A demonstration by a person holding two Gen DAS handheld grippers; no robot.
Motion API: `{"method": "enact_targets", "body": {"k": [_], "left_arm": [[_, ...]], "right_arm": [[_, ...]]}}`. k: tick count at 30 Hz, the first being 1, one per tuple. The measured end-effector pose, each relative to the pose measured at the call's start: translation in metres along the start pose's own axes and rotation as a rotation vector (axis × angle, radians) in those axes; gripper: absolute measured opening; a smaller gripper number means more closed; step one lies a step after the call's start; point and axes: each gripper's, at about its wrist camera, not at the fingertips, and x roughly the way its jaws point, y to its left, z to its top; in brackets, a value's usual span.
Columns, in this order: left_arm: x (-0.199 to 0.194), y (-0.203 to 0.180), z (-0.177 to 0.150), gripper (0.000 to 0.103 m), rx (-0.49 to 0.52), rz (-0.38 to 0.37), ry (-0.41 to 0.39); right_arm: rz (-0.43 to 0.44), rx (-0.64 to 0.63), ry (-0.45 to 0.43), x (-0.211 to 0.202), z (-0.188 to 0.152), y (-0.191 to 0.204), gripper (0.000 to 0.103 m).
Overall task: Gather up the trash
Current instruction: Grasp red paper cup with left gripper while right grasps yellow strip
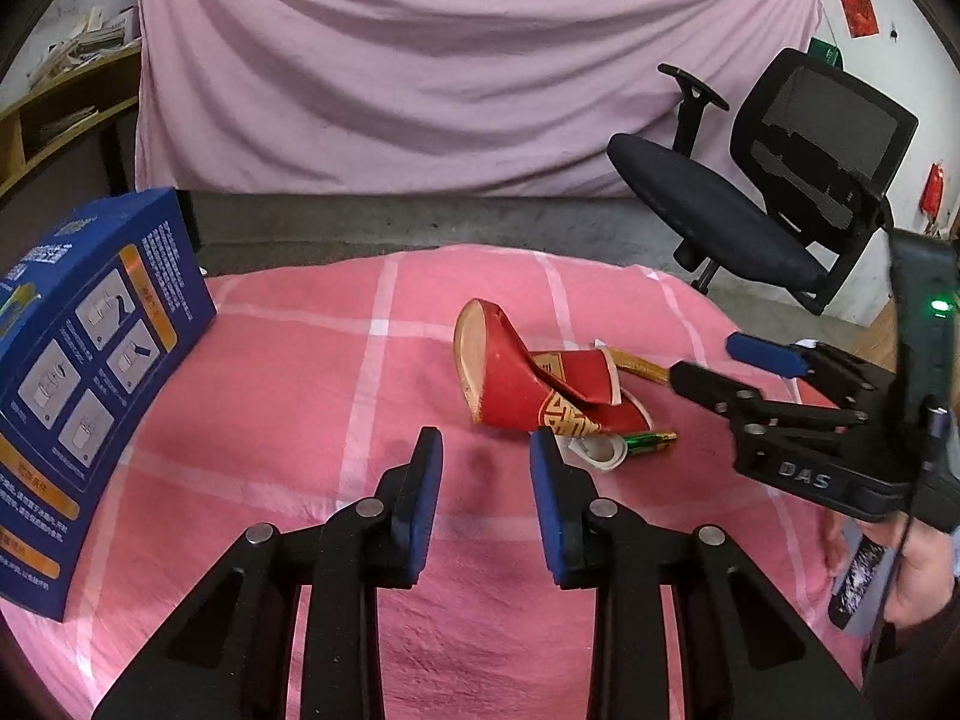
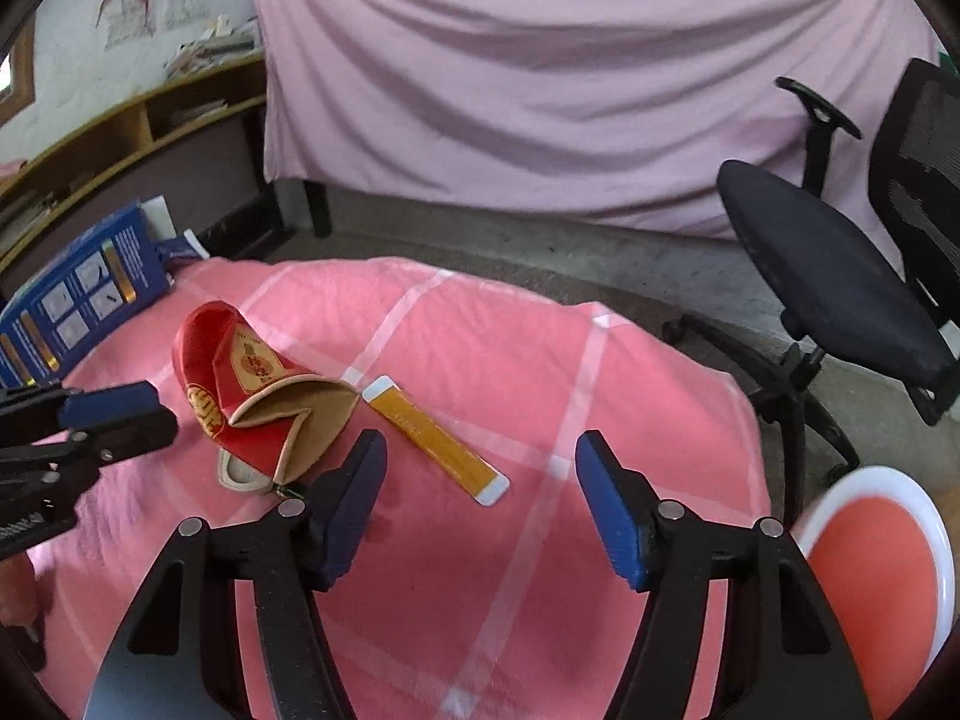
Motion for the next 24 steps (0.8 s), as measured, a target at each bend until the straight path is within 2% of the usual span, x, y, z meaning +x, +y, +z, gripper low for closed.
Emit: {"method": "enact_targets", "body": {"k": [7, 11, 15, 18, 24], "left_arm": [[-0.009, 0.006, -0.001, 0.026, 0.011, -0.047, -0.016], [-0.009, 0.004, 0.005, 0.028, 0.006, -0.065, -0.037], [-0.007, 0.003, 0.015, 0.028, 0.000, -0.067, -0.044], [0.001, -0.001, 0.023, 0.028, 0.007, -0.045, -0.029], [0.018, 0.003, 0.028, 0.028, -0.034, -0.053, 0.040]], "right_arm": [[0.059, -0.006, 0.113, 0.026, 0.004, -0.004, 0.055], [0.080, -0.015, 0.111, 0.023, 0.002, -0.004, 0.032], [0.077, -0.019, 0.108, 0.020, 0.001, -0.003, 0.021], [0.073, -0.014, 0.102, 0.018, 0.000, -0.003, 0.014], [0.065, -0.011, 0.097, 0.019, 0.001, -0.002, 0.012]]}}
